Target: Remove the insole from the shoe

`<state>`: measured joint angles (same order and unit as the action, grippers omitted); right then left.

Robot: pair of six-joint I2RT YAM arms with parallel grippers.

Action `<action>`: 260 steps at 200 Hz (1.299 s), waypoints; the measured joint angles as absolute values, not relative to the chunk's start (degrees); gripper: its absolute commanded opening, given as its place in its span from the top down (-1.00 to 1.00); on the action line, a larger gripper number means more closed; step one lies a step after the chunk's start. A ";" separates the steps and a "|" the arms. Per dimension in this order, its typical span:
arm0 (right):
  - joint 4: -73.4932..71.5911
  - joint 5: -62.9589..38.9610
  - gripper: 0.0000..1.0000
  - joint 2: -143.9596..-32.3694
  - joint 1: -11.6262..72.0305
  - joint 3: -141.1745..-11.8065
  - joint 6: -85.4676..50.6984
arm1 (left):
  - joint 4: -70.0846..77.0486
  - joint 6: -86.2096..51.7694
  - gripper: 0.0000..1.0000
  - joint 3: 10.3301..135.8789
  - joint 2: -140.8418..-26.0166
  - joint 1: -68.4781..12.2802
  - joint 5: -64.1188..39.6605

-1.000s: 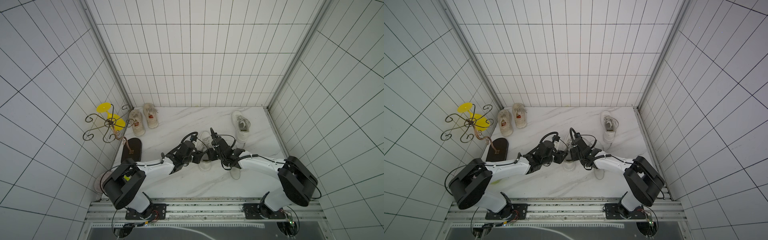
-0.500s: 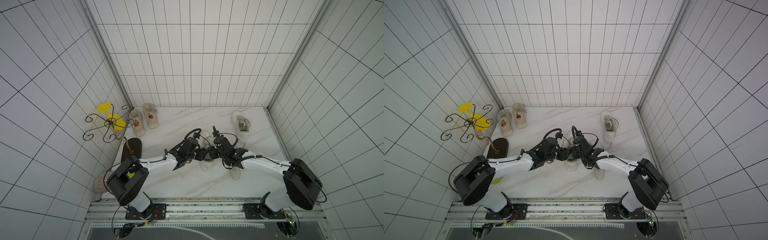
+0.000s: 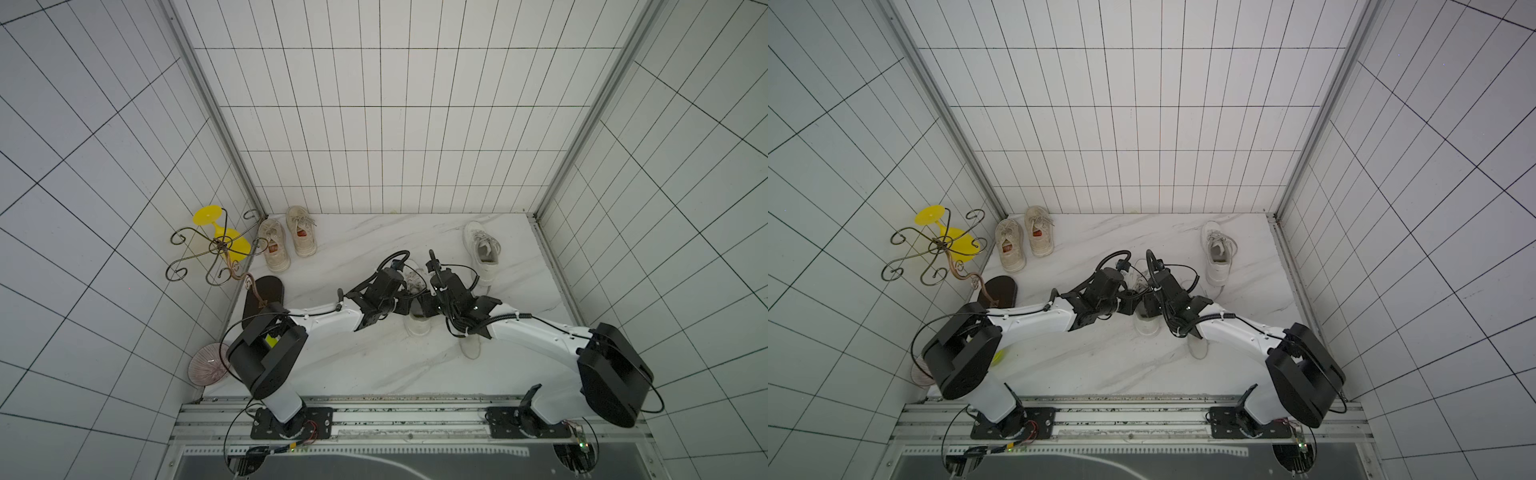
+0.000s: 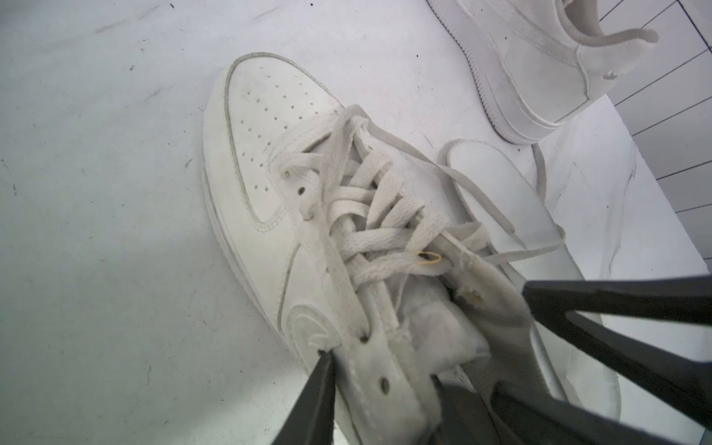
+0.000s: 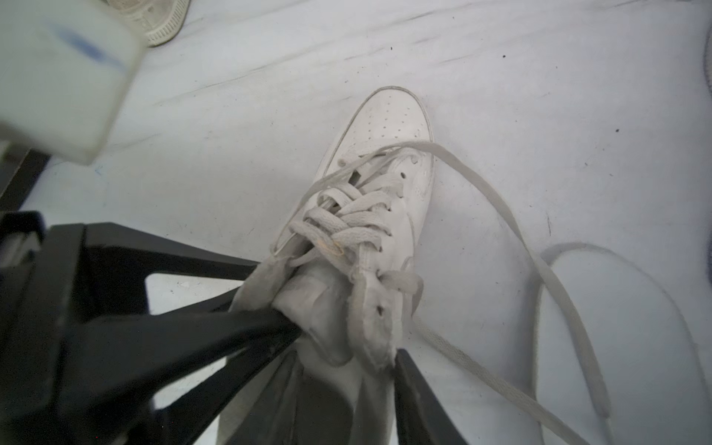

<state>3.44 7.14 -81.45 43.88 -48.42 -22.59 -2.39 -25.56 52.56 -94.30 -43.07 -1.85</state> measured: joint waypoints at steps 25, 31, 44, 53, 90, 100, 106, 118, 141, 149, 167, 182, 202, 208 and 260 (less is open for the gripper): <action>4.64 4.62 0.37 -79.13 44.58 -48.42 -22.50 | -2.48 -25.74 0.46 52.73 -94.39 -43.07 -1.91; 5.02 4.01 0.39 -78.85 44.69 -48.42 -22.57 | -2.48 -25.78 0.48 52.73 -94.39 -43.07 -1.93; 5.63 2.92 0.45 -78.81 45.01 -48.42 -22.79 | -2.46 -25.91 0.51 52.73 -94.39 -43.07 -1.96; 6.11 2.37 0.48 -79.00 45.06 -48.42 -22.96 | -2.44 -25.96 0.54 52.73 -94.39 -43.07 -1.98; 6.94 1.58 0.49 -81.84 45.10 -48.42 -23.77 | -2.24 -26.46 0.78 52.73 -94.45 -42.96 -2.11; 7.11 1.67 0.49 -82.76 45.10 -48.42 -24.01 | -2.04 -26.39 0.82 52.73 -94.52 -42.92 -2.26; 7.11 1.72 0.49 -83.29 44.97 -48.42 -24.18 | -1.93 -26.37 0.83 52.73 -94.54 -42.92 -2.46; 7.09 1.80 0.49 -84.36 44.80 -48.51 -24.49 | -1.69 -26.57 0.84 52.73 -94.56 -42.98 -2.94; 7.20 2.59 0.52 -86.52 44.14 -50.04 -24.99 | -1.21 -26.72 0.85 52.51 -94.56 -42.98 -3.46; 7.75 3.33 0.52 -87.37 44.01 -50.81 -25.30 | -0.99 -26.85 0.88 52.40 -94.56 -42.98 -3.51; 9.67 6.31 0.53 -89.27 44.03 -52.97 -26.02 | -0.40 -27.31 0.95 52.12 -94.56 -42.98 -3.44; 10.61 9.02 0.53 -89.91 44.03 -53.78 -26.72 | 0.30 -27.68 1.00 51.72 -94.54 -42.98 -3.25; 12.12 11.99 0.52 -89.95 44.05 -53.98 -27.64 | 1.58 -28.45 1.00 50.98 -94.39 -43.18 -3.01; 12.40 12.60 0.52 -89.95 44.05 -53.98 -27.88 | 2.02 -28.67 1.00 50.65 -94.26 -43.31 -2.94; 13.28 14.72 0.49 -92.42 44.10 -55.81 -28.42 | 4.99 -30.65 1.00 47.46 -92.05 -43.57 -2.39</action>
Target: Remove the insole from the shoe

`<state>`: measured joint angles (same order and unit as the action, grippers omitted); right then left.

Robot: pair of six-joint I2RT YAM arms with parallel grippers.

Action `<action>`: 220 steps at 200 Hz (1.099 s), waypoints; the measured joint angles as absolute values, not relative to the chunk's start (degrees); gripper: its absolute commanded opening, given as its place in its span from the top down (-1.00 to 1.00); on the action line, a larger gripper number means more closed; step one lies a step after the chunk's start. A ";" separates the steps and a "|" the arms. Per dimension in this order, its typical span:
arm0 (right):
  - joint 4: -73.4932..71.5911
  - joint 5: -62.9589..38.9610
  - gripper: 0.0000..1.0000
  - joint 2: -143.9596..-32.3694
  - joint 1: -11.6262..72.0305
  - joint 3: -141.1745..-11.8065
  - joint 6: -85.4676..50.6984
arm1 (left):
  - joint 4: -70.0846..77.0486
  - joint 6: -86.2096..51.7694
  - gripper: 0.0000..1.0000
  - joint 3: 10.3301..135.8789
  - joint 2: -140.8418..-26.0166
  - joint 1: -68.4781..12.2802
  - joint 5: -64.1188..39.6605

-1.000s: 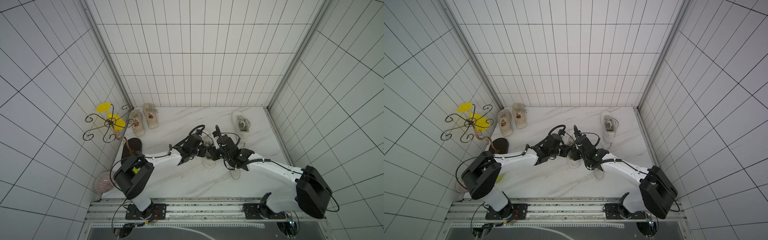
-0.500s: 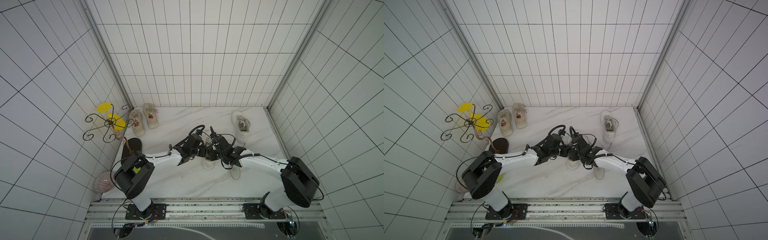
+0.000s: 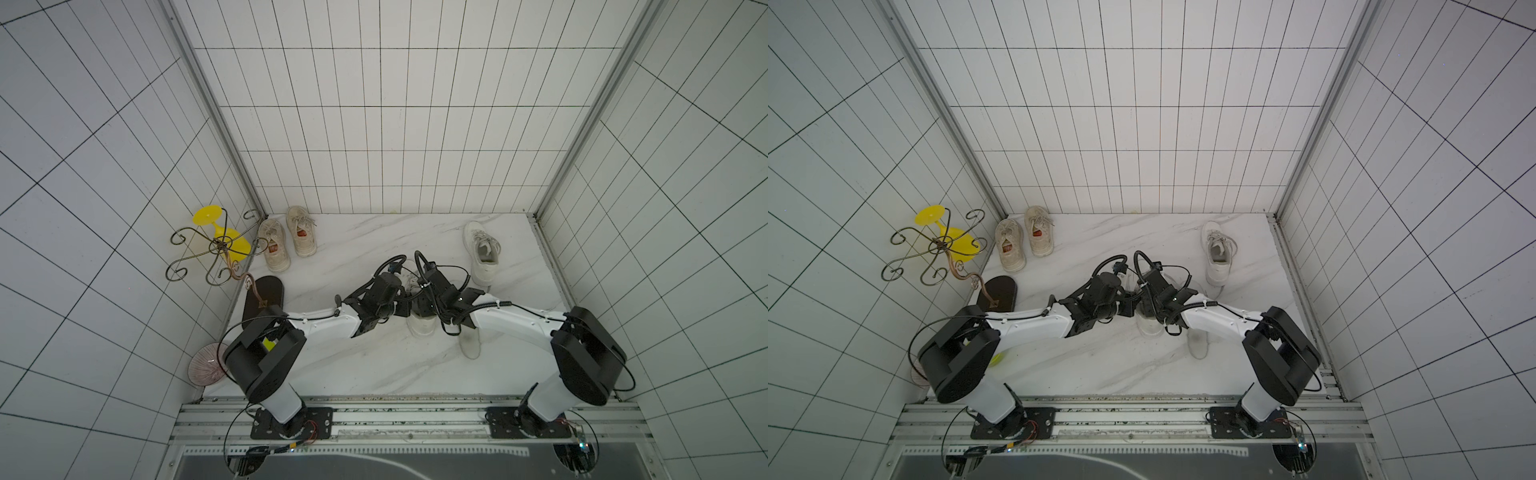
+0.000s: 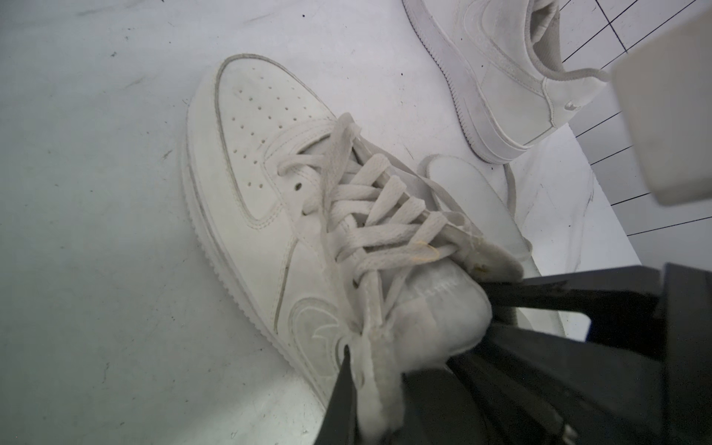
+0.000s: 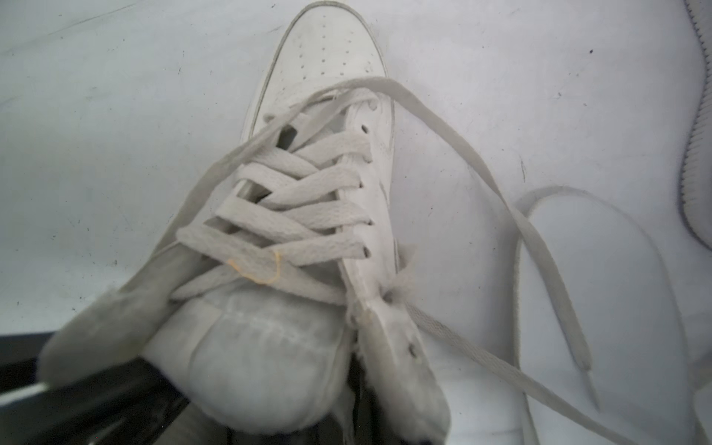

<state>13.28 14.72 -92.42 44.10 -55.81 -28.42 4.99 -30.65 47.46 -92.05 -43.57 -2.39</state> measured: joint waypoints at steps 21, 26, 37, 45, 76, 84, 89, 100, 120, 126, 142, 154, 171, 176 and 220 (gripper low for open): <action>13.30 14.68 0.48 -94.96 44.03 -57.63 -28.42 | 6.35 -31.24 1.00 46.02 -91.22 -43.38 -2.24; 13.30 14.61 0.48 -95.66 44.01 -58.06 -28.42 | 6.68 -31.35 1.00 45.67 -91.02 -43.38 -2.26; 13.30 14.50 0.47 -97.06 44.01 -59.02 -28.40 | 7.55 -31.66 1.00 44.99 -90.74 -43.33 -2.35; 13.34 14.33 0.47 -98.04 44.01 -59.75 -28.36 | 8.14 -31.83 1.00 44.64 -90.63 -43.33 -2.52; 14.11 14.15 0.44 -101.69 43.99 -62.59 -28.23 | 9.89 -32.42 1.00 43.72 -90.48 -43.22 -3.25; 14.13 14.02 0.44 -102.54 43.99 -63.13 -28.21 | 10.17 -32.56 1.00 43.53 -90.41 -43.16 -3.36; 14.13 13.89 0.44 -103.00 43.99 -63.44 -28.21 | 10.39 -32.64 1.00 43.35 -90.37 -43.09 -3.46; 14.13 13.34 0.45 -103.96 43.99 -63.81 -28.14 | 10.63 -32.82 1.00 43.03 -90.24 -43.03 -3.46; 14.20 12.60 0.56 -105.08 43.99 -64.73 -27.55 | 11.09 -33.08 1.00 42.61 -90.06 -42.89 -3.49; 14.22 12.58 0.62 -105.23 43.99 -64.90 -27.38 | 11.22 -33.12 1.00 42.57 -90.04 -42.83 -3.46; 14.15 12.51 0.75 -105.43 43.86 -65.08 -27.05 | 11.25 -33.17 1.00 42.37 -89.84 -42.63 -3.38; 14.04 12.16 0.85 -105.21 43.59 -65.06 -26.94 | 10.92 -33.17 1.00 42.19 -89.60 -42.65 -3.09; 13.52 10.48 0.95 -104.44 43.27 -64.66 -26.74 | 10.33 -33.12 1.00 42.13 -89.19 -42.63 -2.74; 13.26 9.89 0.98 -104.22 43.16 -64.40 -26.81 | 10.07 -33.10 1.00 42.13 -89.06 -42.65 -2.66; 11.25 5.54 1.00 -99.46 42.70 -61.01 -26.68 | 8.86 -32.97 1.00 42.15 -88.23 -43.20 -1.91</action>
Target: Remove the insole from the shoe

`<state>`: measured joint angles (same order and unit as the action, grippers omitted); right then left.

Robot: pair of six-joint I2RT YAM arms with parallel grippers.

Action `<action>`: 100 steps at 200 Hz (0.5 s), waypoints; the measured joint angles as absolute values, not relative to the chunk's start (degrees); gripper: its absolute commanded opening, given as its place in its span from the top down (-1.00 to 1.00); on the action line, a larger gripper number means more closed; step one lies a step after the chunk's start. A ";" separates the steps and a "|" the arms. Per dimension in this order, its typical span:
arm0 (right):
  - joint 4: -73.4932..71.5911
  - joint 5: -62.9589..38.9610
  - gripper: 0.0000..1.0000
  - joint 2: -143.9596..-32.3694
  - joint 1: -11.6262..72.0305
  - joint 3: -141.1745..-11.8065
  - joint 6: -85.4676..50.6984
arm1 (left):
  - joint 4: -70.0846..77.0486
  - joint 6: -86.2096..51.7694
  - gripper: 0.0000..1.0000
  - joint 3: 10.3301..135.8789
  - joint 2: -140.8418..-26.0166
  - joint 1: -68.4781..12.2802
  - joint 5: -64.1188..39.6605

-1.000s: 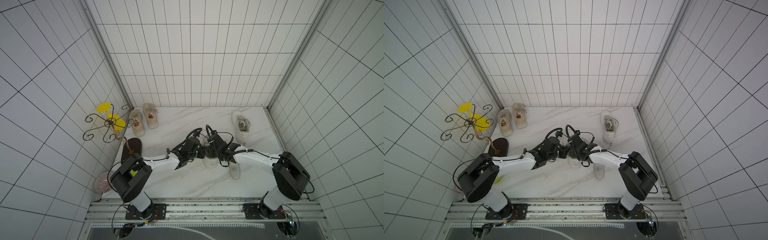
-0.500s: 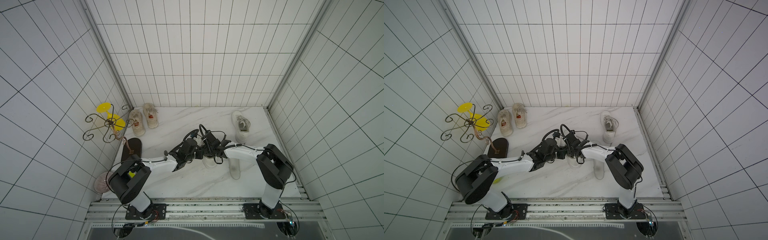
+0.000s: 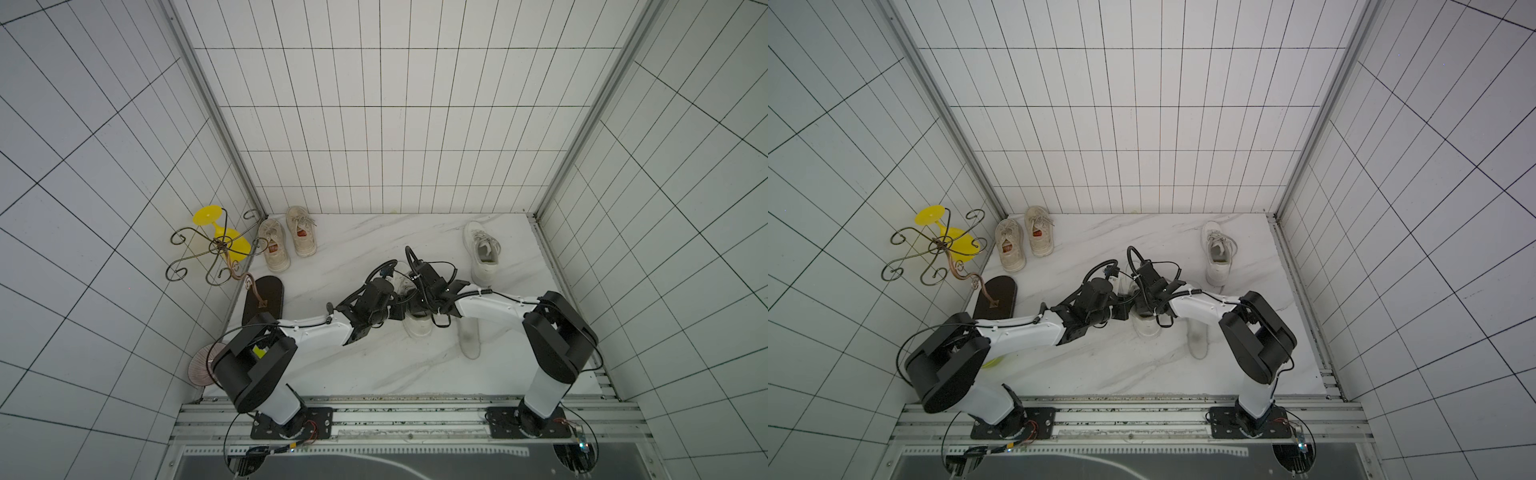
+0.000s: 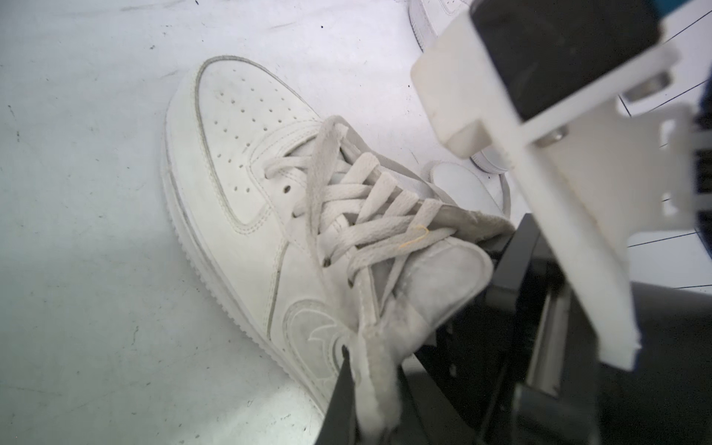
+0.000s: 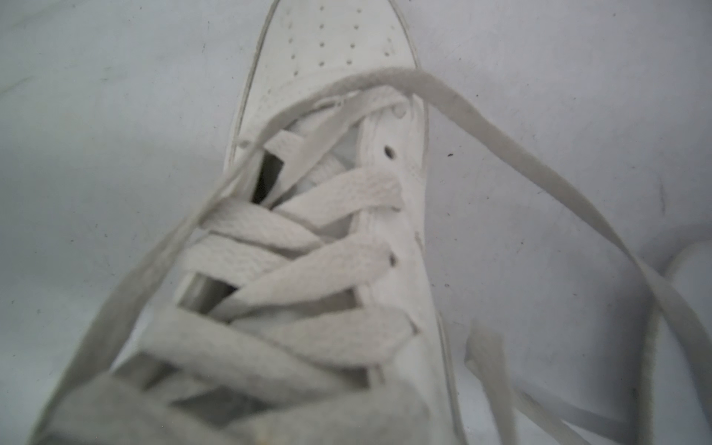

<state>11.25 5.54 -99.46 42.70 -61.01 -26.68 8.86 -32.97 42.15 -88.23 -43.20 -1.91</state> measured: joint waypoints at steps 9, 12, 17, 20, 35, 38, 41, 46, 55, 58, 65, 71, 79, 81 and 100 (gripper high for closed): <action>10.76 4.84 1.00 -98.43 42.65 -60.47 -26.65 | 8.75 -32.88 1.00 42.15 -87.99 -43.27 -1.72; 10.50 4.60 1.00 -98.04 42.63 -60.27 -26.63 | 8.73 -32.82 1.00 42.15 -87.94 -43.29 -1.65; 10.13 4.12 1.00 -97.47 42.59 -59.92 -26.59 | 8.62 -32.73 1.00 42.17 -87.85 -43.29 -1.50; 9.76 3.84 1.00 -97.01 42.48 -59.61 -26.59 | 8.51 -32.67 1.00 42.17 -87.79 -43.31 -1.39; 8.23 2.52 1.00 -95.15 42.11 -58.19 -26.55 | 8.21 -32.42 1.00 42.22 -87.61 -43.40 -1.10; 7.97 2.31 1.00 -94.80 42.04 -57.93 -26.55 | 8.16 -32.36 1.00 42.26 -87.59 -43.42 -1.10; 7.70 2.09 1.00 -94.45 41.98 -57.65 -26.55 | 8.12 -32.34 1.00 42.33 -87.57 -43.48 -1.10; 7.27 1.76 1.00 -93.86 41.87 -57.19 -26.57 | 8.05 -32.29 1.00 42.44 -87.50 -43.57 -1.10; 6.57 1.19 1.00 -93.01 41.69 -56.49 -26.57 | 7.90 -32.23 1.00 42.68 -87.39 -43.70 -1.08; 6.35 1.04 1.00 -92.68 41.63 -56.25 -26.57 | 7.88 -32.16 1.00 42.74 -87.37 -43.75 -1.08; 5.78 0.67 1.00 -91.92 41.47 -55.68 -26.59 | 7.88 -32.12 1.00 42.89 -87.33 -43.83 -1.06; 5.30 0.43 1.00 -91.26 41.34 -55.22 -26.61 | 7.86 -32.10 1.00 43.03 -87.29 -43.88 -1.06; 4.67 0.16 1.00 -90.32 41.21 -54.61 -26.70 | 7.86 -32.10 1.00 43.18 -87.26 -43.94 -1.04; 4.54 0.03 1.00 -90.13 41.19 -54.48 -26.72 | 7.88 -32.05 1.00 43.24 -87.26 -43.94 -1.04; 3.64 -0.51 1.00 -88.92 40.97 -53.67 -26.79 | 7.86 -31.99 1.00 43.70 -87.15 -44.10 -0.91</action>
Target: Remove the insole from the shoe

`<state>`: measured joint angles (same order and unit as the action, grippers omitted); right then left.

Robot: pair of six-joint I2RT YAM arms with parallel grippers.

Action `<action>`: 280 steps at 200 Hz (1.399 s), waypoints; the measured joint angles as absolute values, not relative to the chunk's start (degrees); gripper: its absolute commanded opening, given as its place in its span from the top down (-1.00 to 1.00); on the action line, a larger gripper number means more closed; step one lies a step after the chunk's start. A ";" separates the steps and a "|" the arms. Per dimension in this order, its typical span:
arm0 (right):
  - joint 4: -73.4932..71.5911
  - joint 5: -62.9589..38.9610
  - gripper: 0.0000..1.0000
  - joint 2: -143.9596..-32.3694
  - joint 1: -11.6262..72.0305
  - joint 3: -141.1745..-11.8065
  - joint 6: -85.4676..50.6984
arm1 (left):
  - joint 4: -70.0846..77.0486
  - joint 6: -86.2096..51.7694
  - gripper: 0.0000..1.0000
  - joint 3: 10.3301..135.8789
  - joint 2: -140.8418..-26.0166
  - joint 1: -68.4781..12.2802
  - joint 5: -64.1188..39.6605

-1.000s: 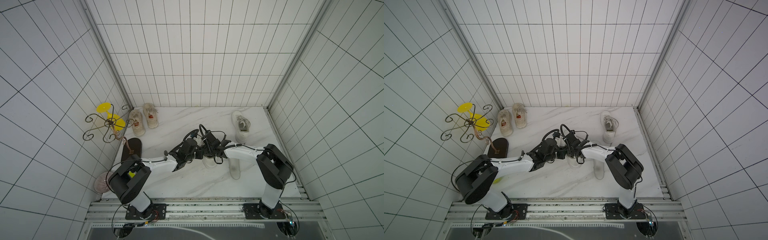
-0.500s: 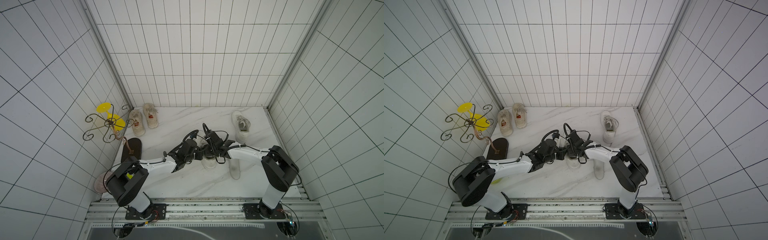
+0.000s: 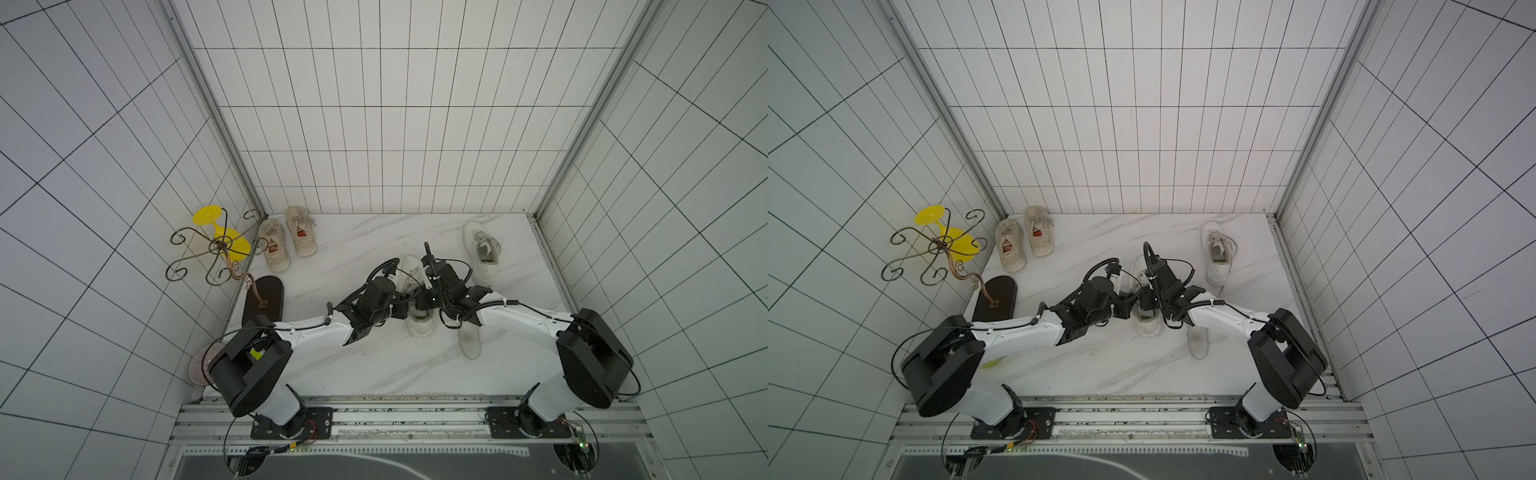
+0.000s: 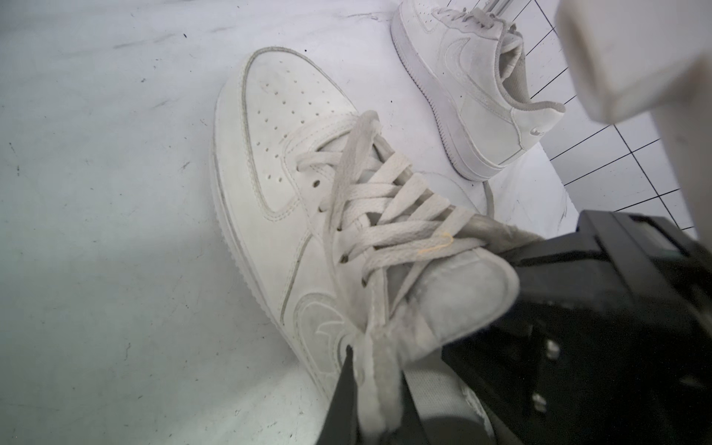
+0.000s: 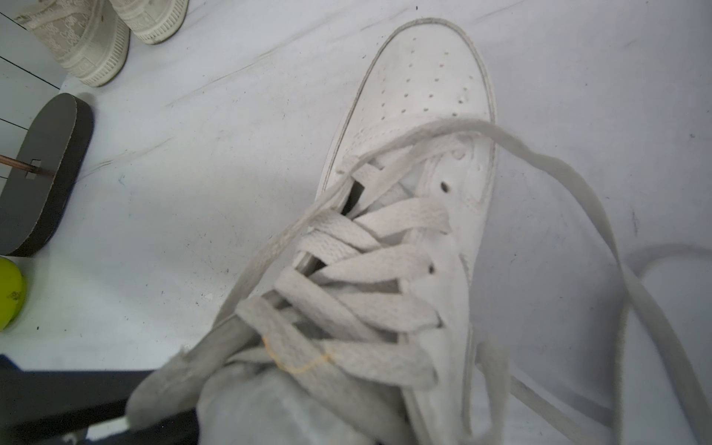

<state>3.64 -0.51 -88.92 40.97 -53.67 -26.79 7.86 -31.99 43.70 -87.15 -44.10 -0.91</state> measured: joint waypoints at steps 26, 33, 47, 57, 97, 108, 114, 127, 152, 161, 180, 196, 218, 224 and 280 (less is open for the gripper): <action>1.56 -1.91 1.00 -88.07 40.84 -52.36 -26.94 | 7.25 -31.99 1.00 44.05 -87.11 -44.21 -0.21; 0.89 -2.52 1.00 -87.88 40.84 -51.88 -27.00 | 6.81 -31.99 1.00 44.18 -87.11 -44.21 -0.10; -0.36 -3.92 1.00 -87.50 40.73 -51.05 -27.09 | 6.09 -32.05 1.00 44.45 -87.11 -44.21 0.05; -1.21 -4.82 1.00 -87.11 40.47 -50.39 -27.18 | 5.93 -32.14 1.00 44.53 -87.11 -44.16 0.01; -4.84 -7.75 1.00 -84.07 40.12 -47.70 -27.16 | 5.74 -33.12 1.00 44.58 -87.13 -42.46 -1.41; -5.78 -9.13 1.00 -83.00 40.14 -47.00 -27.03 | 5.54 -33.26 1.00 44.60 -87.13 -41.89 -1.32; -6.33 -9.98 1.00 -82.35 40.14 -46.52 -26.94 | 5.37 -33.28 1.00 44.66 -87.13 -41.60 -1.23; -7.79 -11.57 1.00 -81.12 40.18 -45.45 -26.83 | 4.93 -33.47 1.00 44.84 -87.13 -41.19 -0.91; -9.72 -14.09 1.00 -78.78 40.73 -43.64 -26.41 | 3.77 -33.74 1.00 44.88 -87.26 -40.38 0.62; -10.11 -14.76 1.00 -77.89 41.12 -43.20 -26.15 | 3.49 -33.87 1.00 44.88 -87.31 -39.97 0.99; -11.49 -15.70 1.00 -75.75 41.67 -42.11 -25.45 | 2.94 -33.93 1.00 44.95 -87.37 -39.48 1.30; -12.93 -16.99 1.00 -72.77 41.80 -40.91 -25.02 | 2.50 -33.95 1.00 45.12 -87.72 -39.44 1.80; -14.20 -17.63 1.00 -68.66 42.04 -39.68 -24.51 | 1.19 -34.02 1.00 45.21 -88.51 -38.83 3.53; -14.76 -17.72 1.00 -67.72 42.04 -39.38 -24.38 | 0.99 -34.02 1.00 45.21 -88.66 -38.54 4.12; -18.11 -14.61 1.00 -59.90 42.15 -38.83 -22.46 | 0.40 -33.85 1.00 45.76 -88.99 -37.76 6.81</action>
